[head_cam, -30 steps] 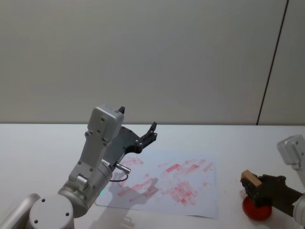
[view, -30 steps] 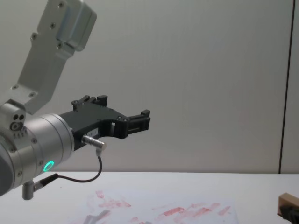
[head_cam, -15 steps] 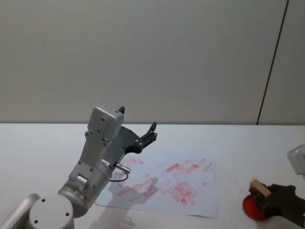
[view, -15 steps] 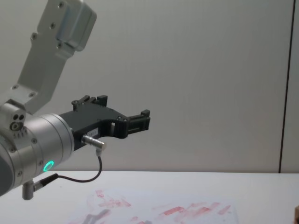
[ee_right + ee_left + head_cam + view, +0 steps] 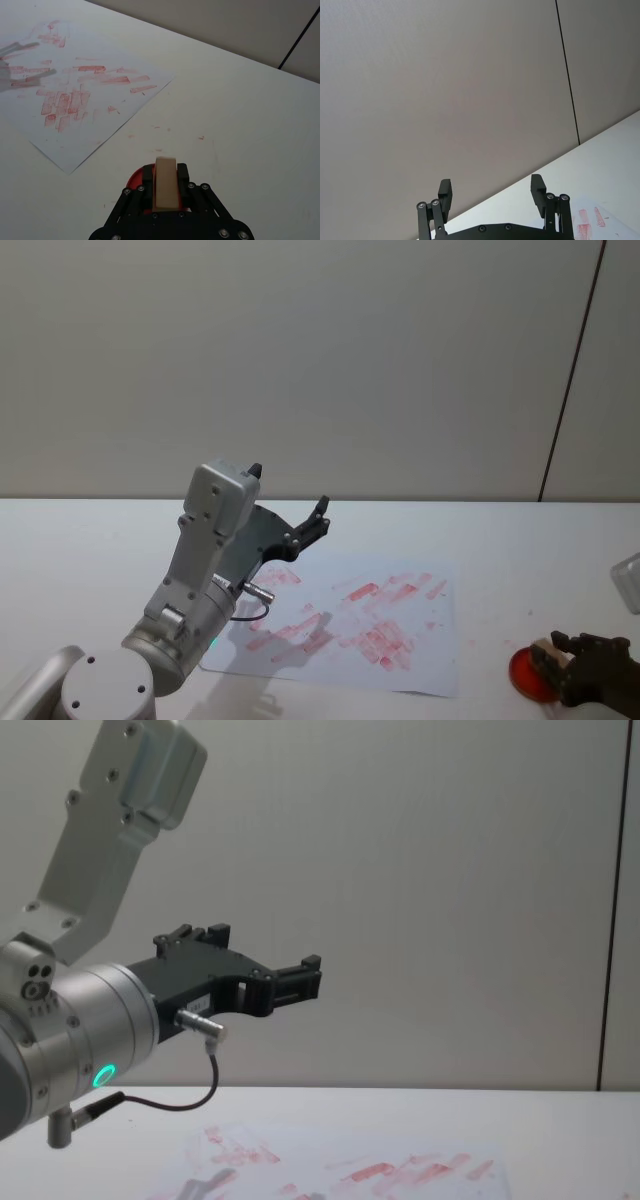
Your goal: Use the one hand to pick up the stamp and affix it onto the A4 paper.
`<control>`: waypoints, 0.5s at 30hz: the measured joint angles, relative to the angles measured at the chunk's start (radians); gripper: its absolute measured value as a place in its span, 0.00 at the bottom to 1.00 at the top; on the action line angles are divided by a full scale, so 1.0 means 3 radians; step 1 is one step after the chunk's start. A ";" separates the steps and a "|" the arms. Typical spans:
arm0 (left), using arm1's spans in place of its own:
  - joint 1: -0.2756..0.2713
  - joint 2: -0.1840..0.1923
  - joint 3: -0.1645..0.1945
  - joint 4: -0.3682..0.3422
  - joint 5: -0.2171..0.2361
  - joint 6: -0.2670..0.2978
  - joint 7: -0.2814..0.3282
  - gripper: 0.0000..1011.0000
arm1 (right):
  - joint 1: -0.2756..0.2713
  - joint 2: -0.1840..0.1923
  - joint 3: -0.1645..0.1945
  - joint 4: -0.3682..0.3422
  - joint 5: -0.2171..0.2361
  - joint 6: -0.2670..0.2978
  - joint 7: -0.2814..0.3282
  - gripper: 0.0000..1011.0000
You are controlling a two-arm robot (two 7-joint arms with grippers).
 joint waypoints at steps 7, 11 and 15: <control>0.0000 0.0000 0.0000 0.0000 0.0000 0.0000 0.0000 0.99 | -0.0016 0.0015 0.0005 -0.0013 0.0005 0.0012 0.0007 0.49; 0.0000 0.0000 0.0000 0.0000 0.0000 0.0000 0.0000 0.99 | -0.0021 0.0020 0.0007 -0.0018 0.0006 0.0017 0.0009 0.61; 0.0000 0.0000 0.0000 0.0000 0.0000 0.0000 0.0000 0.99 | -0.0025 0.0024 0.0009 -0.0022 0.0008 0.0020 0.0010 0.73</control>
